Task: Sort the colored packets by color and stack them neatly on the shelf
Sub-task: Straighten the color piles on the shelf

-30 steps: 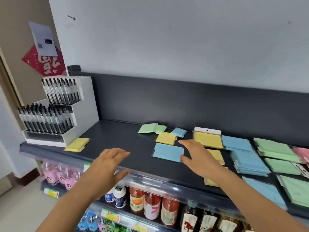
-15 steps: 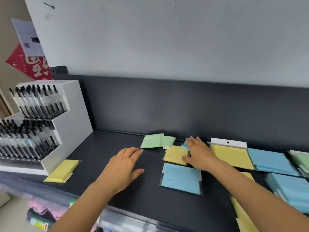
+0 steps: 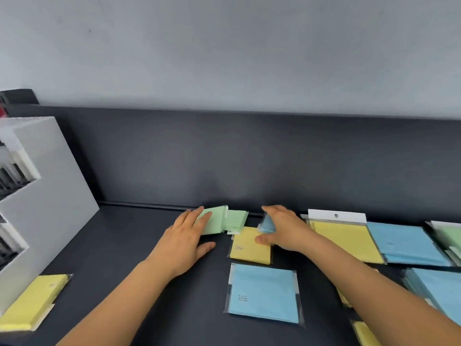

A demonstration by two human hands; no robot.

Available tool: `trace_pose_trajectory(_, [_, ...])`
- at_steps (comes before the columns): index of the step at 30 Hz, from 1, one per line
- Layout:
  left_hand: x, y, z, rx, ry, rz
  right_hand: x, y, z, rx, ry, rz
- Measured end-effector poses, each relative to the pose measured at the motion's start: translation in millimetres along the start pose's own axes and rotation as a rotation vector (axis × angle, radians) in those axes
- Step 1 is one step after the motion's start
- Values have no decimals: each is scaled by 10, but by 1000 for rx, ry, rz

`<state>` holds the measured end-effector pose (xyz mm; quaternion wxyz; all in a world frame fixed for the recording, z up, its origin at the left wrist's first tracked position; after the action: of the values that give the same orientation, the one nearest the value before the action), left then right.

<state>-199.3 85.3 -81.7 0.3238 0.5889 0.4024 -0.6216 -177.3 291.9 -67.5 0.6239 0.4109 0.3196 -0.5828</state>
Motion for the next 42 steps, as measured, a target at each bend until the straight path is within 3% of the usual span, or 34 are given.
trace_pose_trajectory(3, [151, -84, 85, -30, 113, 40, 15, 27, -1, 18, -46, -13])
trace_pose_trajectory(9, [202, -106, 214, -68, 276, -102, 59, 92, 107, 48, -14, -74])
trace_pose_trajectory(14, [222, -97, 256, -73, 379, -94, 71, 195, 151, 86, 5, -170])
trace_pose_trajectory(19, [159, -73, 269, -32, 206, -44, 15, 356, 309, 7, 108, -260])
trace_pose_trajectory(22, [-108, 31, 246, -7, 165, -171, -17, 560, 479, -96, 169, -355])
trace_pose_trajectory(26, [-390, 269, 218, 48, 186, -342, -18, 874, 685, -249, 77, -493])
trace_pose_trajectory(30, [-415, 483, 170, 160, 151, -357, 84, 1027, 745, -284, 22, -571])
trace_pose_trajectory(35, [-432, 636, 211, 180, 114, -414, 151, 1181, 763, -305, 62, -666])
trace_pose_trajectory(38, [-478, 705, 237, 167, 142, -464, 199, 1232, 738, -254, 15, -608])
trace_pose_trajectory(42, [-263, 715, 323, 99, 162, -323, 497, 1172, 701, -136, 127, -293])
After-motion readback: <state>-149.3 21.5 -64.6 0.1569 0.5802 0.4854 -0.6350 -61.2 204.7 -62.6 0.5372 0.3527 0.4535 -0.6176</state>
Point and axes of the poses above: each hand's wrist, its own y-axis away from the middle knuckle, its own x-axis out of the palm, z = x × y, the point moved 8 cm from there along -y, towards the middle knuckle, and after that the axes turned 6 degrees about -y, right-handed, at the moved point
